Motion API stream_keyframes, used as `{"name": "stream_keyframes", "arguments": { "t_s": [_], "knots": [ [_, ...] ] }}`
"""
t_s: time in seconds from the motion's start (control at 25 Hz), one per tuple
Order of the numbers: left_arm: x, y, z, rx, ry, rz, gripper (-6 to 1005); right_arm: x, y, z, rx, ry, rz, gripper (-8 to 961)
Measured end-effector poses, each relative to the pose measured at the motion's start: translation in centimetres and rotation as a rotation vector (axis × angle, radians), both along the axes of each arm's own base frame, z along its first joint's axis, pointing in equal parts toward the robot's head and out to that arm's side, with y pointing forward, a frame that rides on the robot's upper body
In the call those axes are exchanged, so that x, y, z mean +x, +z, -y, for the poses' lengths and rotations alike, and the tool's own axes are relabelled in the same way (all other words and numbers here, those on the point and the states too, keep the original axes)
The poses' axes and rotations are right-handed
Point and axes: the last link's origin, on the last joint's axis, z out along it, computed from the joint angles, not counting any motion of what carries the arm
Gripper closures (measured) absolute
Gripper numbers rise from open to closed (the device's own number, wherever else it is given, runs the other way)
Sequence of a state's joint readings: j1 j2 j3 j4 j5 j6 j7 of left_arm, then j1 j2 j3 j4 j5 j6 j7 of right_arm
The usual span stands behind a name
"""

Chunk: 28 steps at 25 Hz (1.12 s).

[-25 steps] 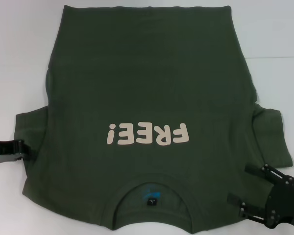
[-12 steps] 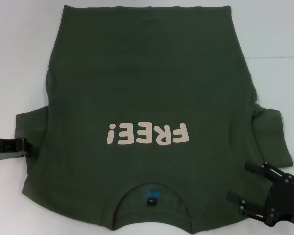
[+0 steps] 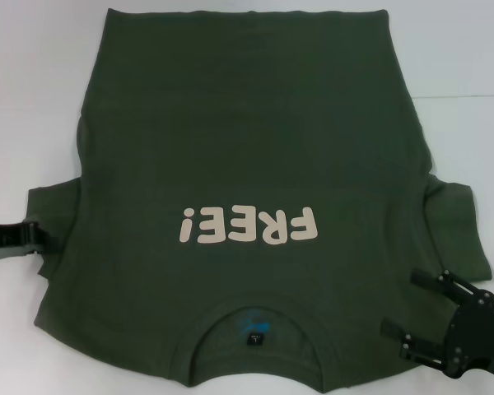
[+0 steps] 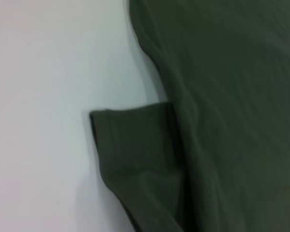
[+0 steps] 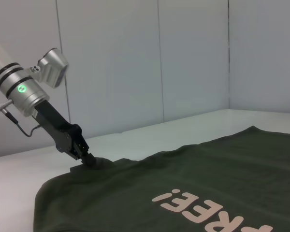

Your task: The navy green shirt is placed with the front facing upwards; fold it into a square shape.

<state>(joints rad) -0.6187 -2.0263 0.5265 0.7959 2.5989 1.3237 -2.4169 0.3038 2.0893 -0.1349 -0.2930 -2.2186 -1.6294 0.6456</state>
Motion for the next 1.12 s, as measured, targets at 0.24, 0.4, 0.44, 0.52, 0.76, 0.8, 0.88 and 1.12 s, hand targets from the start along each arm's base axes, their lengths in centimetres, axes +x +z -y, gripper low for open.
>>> {"name": "stream_keyframes", "arguments": {
  "t_s": [0.24, 0.4, 0.44, 0.52, 0.76, 0.8, 0.88, 1.12],
  "knots": [
    [-0.4, 1.3, 0.0, 0.042, 0.011, 0.010, 943, 0.0, 0.0, 0.0, 0.002, -0.001, 0.000, 38],
    [-0.8, 2.1, 0.0, 0.071, 0.020, 0.007, 939, 0.0, 0.0, 0.0, 0.004, -0.002, -0.001, 38],
    [-0.9, 2.3, 0.1, 0.077, 0.022, 0.003, 938, 0.0, 0.1, -0.1, 0.005, -0.002, -0.002, 38],
    [-1.0, 2.4, 0.1, 0.081, 0.024, 0.001, 937, 0.0, 0.1, -0.1, 0.005, -0.001, -0.002, 37],
    [-1.1, 2.4, 0.2, 0.070, 0.054, 0.002, 932, -0.1, 0.1, -0.3, 0.006, 0.003, -0.002, 37],
    [-1.1, 2.3, 0.3, 0.069, 0.066, 0.005, 931, -0.1, 0.1, -0.3, 0.007, 0.003, -0.002, 37],
    [-1.1, 2.5, 0.3, 0.065, 0.079, 0.008, 929, -0.1, 0.1, -0.3, 0.007, 0.003, -0.001, 38],
    [-1.3, 3.1, 1.1, 0.006, 0.094, -0.006, 885, -0.1, 0.1, -0.4, 0.008, 0.005, -0.001, 37]
  ]
}}
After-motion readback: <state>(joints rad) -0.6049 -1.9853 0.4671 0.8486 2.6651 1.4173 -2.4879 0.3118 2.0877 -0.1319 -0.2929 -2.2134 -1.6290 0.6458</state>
